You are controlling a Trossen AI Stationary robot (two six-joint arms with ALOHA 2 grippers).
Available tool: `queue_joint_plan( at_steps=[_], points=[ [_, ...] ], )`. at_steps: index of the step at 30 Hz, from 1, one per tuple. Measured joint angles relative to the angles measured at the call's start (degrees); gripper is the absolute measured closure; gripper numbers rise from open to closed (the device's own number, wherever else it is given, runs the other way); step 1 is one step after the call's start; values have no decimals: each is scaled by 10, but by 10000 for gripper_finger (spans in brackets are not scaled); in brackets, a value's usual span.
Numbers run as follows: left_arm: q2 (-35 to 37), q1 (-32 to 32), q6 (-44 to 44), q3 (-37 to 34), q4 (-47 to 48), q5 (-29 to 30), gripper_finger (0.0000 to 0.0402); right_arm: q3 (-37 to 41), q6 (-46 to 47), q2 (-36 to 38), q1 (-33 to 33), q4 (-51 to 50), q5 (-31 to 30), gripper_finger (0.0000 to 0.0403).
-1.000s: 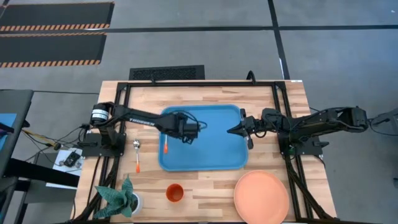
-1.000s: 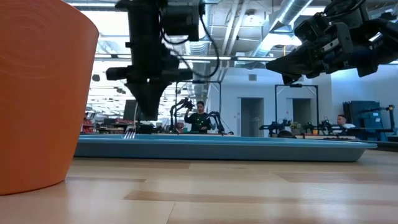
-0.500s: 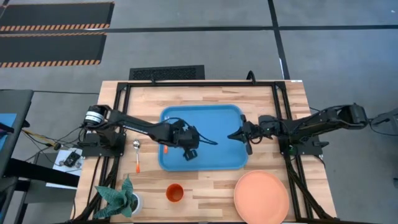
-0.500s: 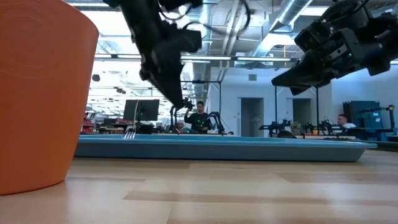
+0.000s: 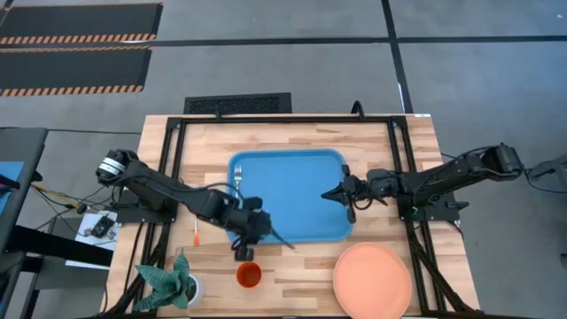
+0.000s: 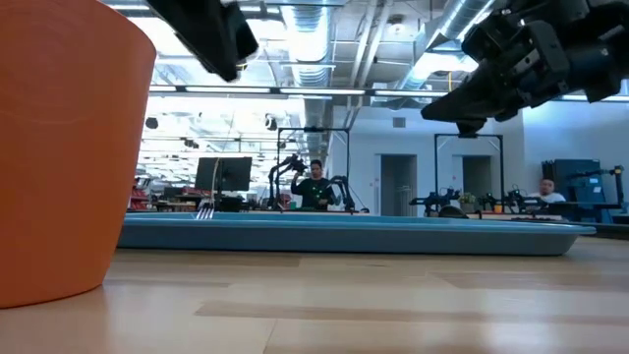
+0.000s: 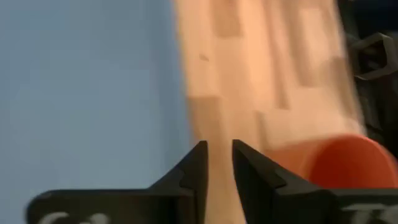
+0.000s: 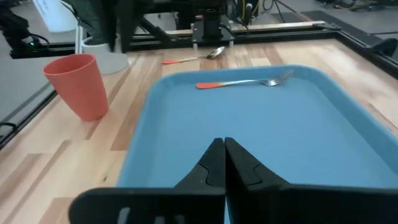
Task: Pick and place plate/cup/fork/spoon on tray
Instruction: Put the orange cup on the top side of the blue serving tray
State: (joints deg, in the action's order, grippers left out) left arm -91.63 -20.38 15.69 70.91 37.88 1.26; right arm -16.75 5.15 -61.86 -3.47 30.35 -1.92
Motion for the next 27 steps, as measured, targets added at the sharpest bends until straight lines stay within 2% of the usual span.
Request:
queue_joint_plan(
  at_steps=[4,9,13,18,23,27],
  points=[
    [-3,-25,13,0,0,-43,295,0,1,0,-25,0,-27,394],
    [-3,-80,0,14,16,-30,264,0,9,0,-43,-5,-28,394],
    [-3,-140,-18,14,24,21,267,0,10,0,-49,-15,-28,394],
    [-3,-198,10,14,34,55,275,0,15,0,-49,-27,-29,394],
    [-3,-228,11,14,29,101,275,0,15,0,-41,-33,-29,394],
    [-21,-234,-31,14,13,118,275,0,15,0,-35,-33,-29,394]
  ],
)
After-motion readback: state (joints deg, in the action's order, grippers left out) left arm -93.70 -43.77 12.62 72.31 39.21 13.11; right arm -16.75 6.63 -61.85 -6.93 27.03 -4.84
